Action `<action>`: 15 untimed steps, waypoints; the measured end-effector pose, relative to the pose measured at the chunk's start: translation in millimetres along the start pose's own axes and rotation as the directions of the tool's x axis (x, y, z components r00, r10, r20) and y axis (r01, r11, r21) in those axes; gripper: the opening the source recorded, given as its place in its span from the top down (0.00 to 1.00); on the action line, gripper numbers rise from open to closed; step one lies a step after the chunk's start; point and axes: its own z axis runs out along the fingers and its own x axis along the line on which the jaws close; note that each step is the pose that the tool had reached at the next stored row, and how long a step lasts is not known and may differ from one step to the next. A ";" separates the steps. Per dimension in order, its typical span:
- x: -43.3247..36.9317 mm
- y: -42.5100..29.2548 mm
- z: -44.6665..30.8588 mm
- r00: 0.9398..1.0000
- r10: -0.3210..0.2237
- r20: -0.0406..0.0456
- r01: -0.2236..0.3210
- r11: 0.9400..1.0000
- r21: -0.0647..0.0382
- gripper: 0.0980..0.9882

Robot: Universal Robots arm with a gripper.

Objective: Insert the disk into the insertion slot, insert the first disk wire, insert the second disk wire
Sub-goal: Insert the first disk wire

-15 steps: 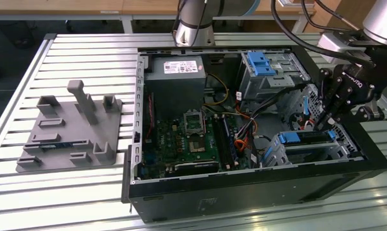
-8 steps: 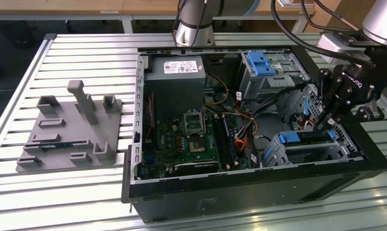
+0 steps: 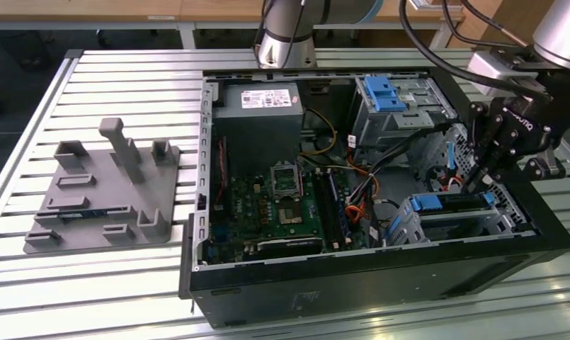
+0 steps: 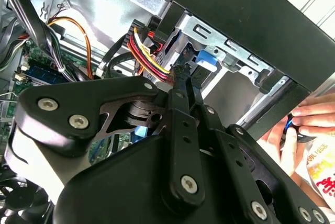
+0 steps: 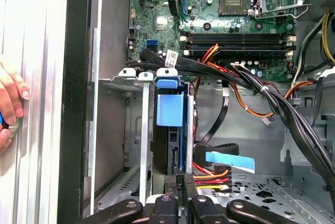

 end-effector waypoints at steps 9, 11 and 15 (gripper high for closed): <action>1.2 0.0 1.3 1.000 -0.001 0.000 0.001 1.000 0.001 0.92; 1.2 0.0 1.8 1.000 -0.001 0.000 0.001 1.000 0.001 0.92; 1.1 -0.1 2.6 1.000 -0.001 0.000 0.001 1.000 0.001 0.92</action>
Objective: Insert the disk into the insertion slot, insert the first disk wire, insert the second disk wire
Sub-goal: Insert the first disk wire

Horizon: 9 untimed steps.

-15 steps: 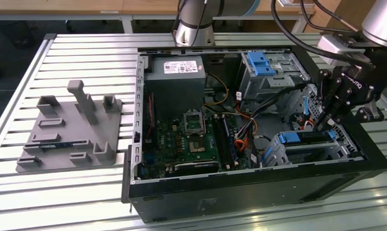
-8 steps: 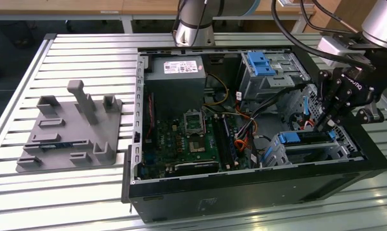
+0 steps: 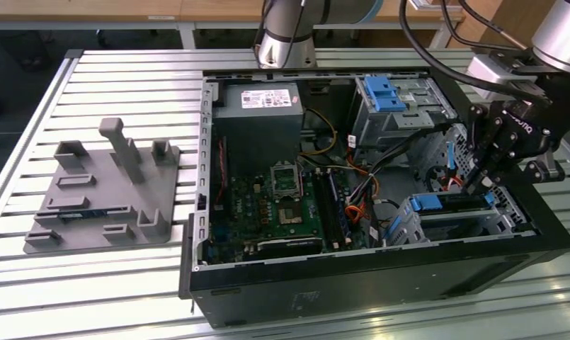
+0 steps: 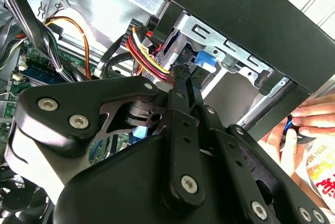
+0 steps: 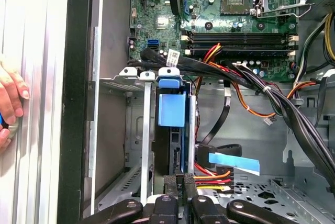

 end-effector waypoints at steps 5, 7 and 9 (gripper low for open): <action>-0.1 0.0 1.2 1.000 0.000 0.000 0.000 1.000 0.000 0.92; -0.2 0.1 1.7 1.000 0.000 0.000 0.000 1.000 0.000 0.92; -0.2 0.3 2.1 1.000 0.000 0.000 0.000 1.000 0.000 0.92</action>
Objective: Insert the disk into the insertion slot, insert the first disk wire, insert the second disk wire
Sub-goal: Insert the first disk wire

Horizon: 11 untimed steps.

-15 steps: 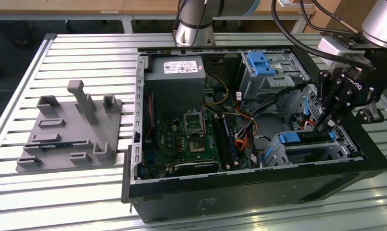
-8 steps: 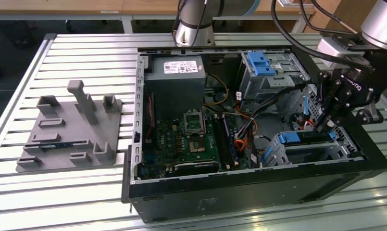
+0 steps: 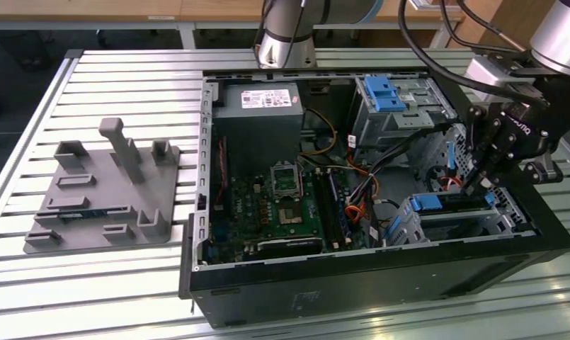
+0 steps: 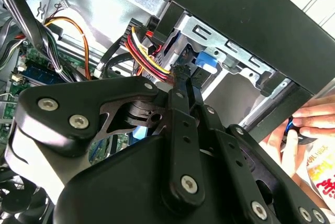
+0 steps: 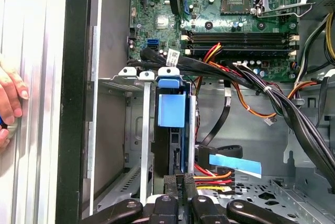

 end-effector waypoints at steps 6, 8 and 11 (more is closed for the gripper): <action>-0.1 0.2 1.1 1.000 0.000 0.000 0.000 1.000 0.000 0.92; -0.2 0.3 1.6 1.000 0.000 0.000 0.000 1.000 0.000 0.92; -0.2 0.4 2.0 1.000 0.000 0.000 0.000 1.000 0.000 0.92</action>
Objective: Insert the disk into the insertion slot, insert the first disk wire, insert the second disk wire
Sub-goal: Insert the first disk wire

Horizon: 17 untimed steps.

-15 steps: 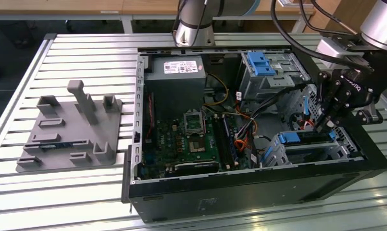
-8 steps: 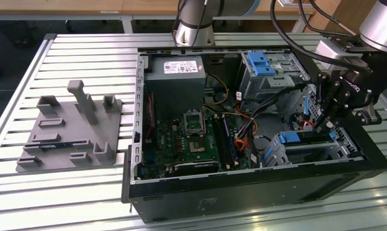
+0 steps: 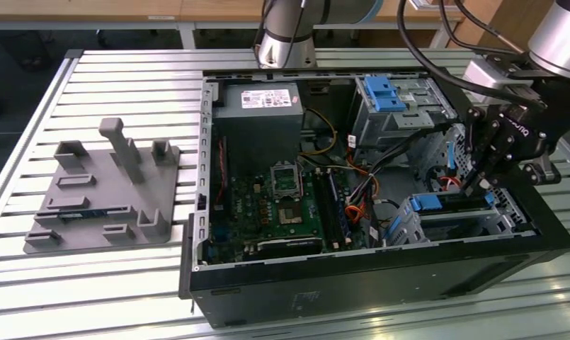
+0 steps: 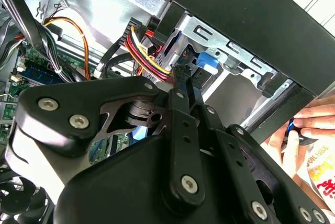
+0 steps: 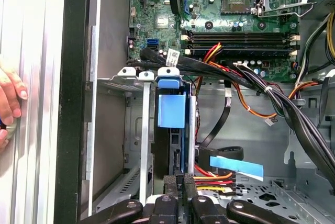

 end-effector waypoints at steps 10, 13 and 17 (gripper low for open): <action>0.0 0.0 4.4 1.000 0.000 -0.001 0.000 1.000 0.000 0.92; 0.0 0.2 5.1 1.000 0.000 0.001 0.000 1.000 0.000 0.92; 0.5 0.6 0.5 1.000 0.000 0.000 0.000 1.000 0.002 0.84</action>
